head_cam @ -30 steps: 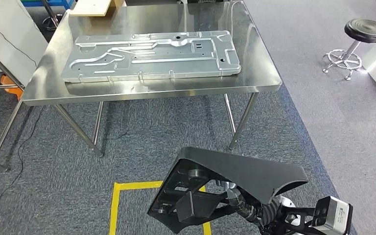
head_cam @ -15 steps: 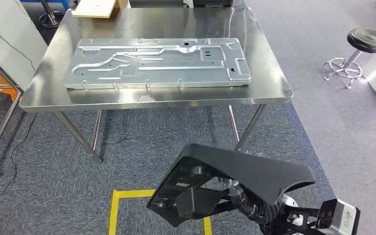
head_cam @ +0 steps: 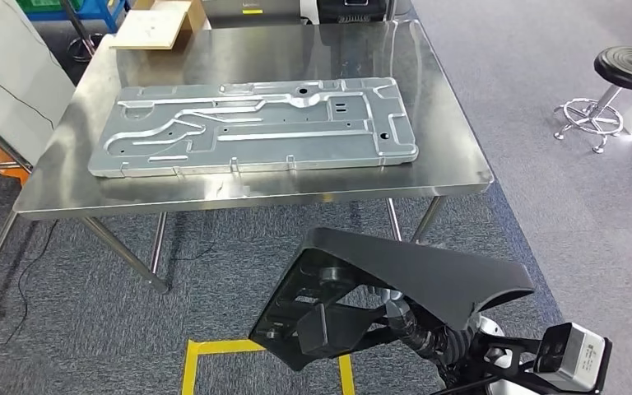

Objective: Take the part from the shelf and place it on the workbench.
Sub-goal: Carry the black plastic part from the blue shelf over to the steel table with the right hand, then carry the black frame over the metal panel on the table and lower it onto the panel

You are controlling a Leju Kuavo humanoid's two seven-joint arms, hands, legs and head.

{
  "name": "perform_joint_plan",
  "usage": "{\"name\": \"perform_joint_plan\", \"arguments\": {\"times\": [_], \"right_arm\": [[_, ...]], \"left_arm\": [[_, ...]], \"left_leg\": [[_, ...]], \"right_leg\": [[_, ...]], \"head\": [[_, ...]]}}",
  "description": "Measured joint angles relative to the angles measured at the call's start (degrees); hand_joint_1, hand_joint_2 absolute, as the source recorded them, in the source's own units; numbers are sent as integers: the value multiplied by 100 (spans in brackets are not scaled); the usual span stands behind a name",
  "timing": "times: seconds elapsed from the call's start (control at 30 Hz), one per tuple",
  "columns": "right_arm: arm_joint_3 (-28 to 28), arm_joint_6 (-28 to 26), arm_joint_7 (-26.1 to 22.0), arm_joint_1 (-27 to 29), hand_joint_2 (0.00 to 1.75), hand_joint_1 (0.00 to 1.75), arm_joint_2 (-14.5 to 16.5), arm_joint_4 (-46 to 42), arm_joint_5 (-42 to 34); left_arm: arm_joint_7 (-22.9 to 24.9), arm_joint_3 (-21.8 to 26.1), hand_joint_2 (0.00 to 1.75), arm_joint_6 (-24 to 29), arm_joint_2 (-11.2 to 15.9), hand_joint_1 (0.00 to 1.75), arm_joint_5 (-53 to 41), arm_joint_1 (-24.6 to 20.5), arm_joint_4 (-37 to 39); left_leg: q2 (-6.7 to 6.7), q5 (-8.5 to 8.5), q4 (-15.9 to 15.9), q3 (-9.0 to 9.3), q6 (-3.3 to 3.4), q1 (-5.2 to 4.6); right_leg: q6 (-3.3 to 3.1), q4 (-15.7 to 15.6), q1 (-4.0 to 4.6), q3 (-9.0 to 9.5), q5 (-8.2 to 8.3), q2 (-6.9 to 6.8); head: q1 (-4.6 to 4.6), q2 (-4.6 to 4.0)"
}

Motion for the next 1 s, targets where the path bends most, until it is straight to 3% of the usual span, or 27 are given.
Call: {"name": "perform_joint_plan", "arguments": {"times": [0.03,0.1,0.13,0.17,0.27,0.33,0.47,0.5,0.53,0.6,0.67,0.73,0.83,0.87,0.93,0.97,1.0], "right_arm": [[0,0,4,0,175,147,0,1,-4],[0,0,7,-5,175,147,0,1,-19],[0,-1,9,-8,175,147,1,3,-27],[0,-1,13,-13,175,147,1,6,-34],[0,-2,17,-25,175,147,0,4,-50],[-1,-2,11,-40,175,147,0,-3,-57],[-2,-7,9,-35,175,147,-2,-3,-55],[-2,-8,9,-30,175,147,-4,-2,-54],[-2,-10,9,-28,175,147,-5,-2,-52],[-3,-11,9,-28,175,147,-7,-3,-50],[-4,-12,11,-30,175,147,-8,-3,-48],[-6,-12,15,-31,175,147,-9,-4,-36],[-7,-11,17,-35,175,147,-11,-5,-9],[-7,-11,17,-35,175,147,-11,-5,-2],[-7,-11,20,-35,175,147,-13,-3,24],[-7,-13,21,-28,175,147,-14,-2,43],[-7,-17,20,-22,175,147,-15,-1,69]], "left_arm": [[0,0,175,0,0,0,-1,8,0],[0,0,175,0,1,0,-2,16,0],[1,0,175,0,2,0,-2,16,0],[1,0,175,0,5,0,-2,19,0],[-2,0,175,-1,18,0,-7,25,0],[-6,0,175,-6,21,0,-14,16,0],[-9,0,175,-13,36,0,-20,8,0],[-9,0,175,-14,37,0,-20,10,0],[-9,0,175,-14,39,0,-20,12,0],[-9,0,175,-15,33,0,-20,13,1],[-8,0,175,-15,19,0,-20,4,3],[-10,0,175,-16,12,0,-22,-5,4],[-14,0,175,-16,18,0,-25,-10,4],[-14,0,175,-17,20,0,-25,-20,4],[-15,0,175,-16,23,0,-22,-32,4],[-15,0,175,-16,24,0,-19,-27,4],[-15,0,175,-15,25,0,-17,-14,4]], "left_leg": [[1,171,-198,-9,2,0],[3,756,-885,107,9,-3],[5,948,-1177,170,29,-13],[4,1065,-1333,204,64,-24],[-2,1078,-1423,270,183,-21],[-2,1045,-1465,360,245,2],[-3,894,-1490,541,294,9],[-7,844,-1492,605,290,8],[-12,789,-1497,687,282,6],[-18,687,-1532,861,264,1],[-35,611,-1603,989,216,-2],[-41,622,-1650,1093,140,-12],[-20,533,-1499,1135,60,-23],[-15,393,-1271,1030,49,-18],[-8,57,-569,610,13,-9],[-6,-40,-271,386,-14,-5],[-5,-22,-144,237,-37,-4]], "right_leg": [[14,8,-3,76,-63,4],[59,41,-3,229,-204,4],[90,65,4,274,-273,7],[124,79,12,296,-330,11],[213,131,24,327,-395,21],[268,447,13,186,-445,8],[362,1761,-35,-727,-930,-4],[363,1817,-38,-850,-933,-5],[350,1663,-36,-872,-797,-5],[262,924,-3,-703,-205,-10],[144,334,66,-542,183,-1],[45,132,107,-462,220,24],[-40,-41,45,-223,263,31],[-55,-68,26,-152,252,25],[-73,-85,30,-70,189,16],[-71,-88,31,-33,153,15],[-65,-90,29,13,118,19]], "head": [[-1,0],[1,0],[1,0],[2,0],[2,0],[2,0],[3,0],[3,0],[3,0],[3,0],[4,0],[3,0],[2,0],[1,0],[-2,0],[-2,0],[-2,0]]}}
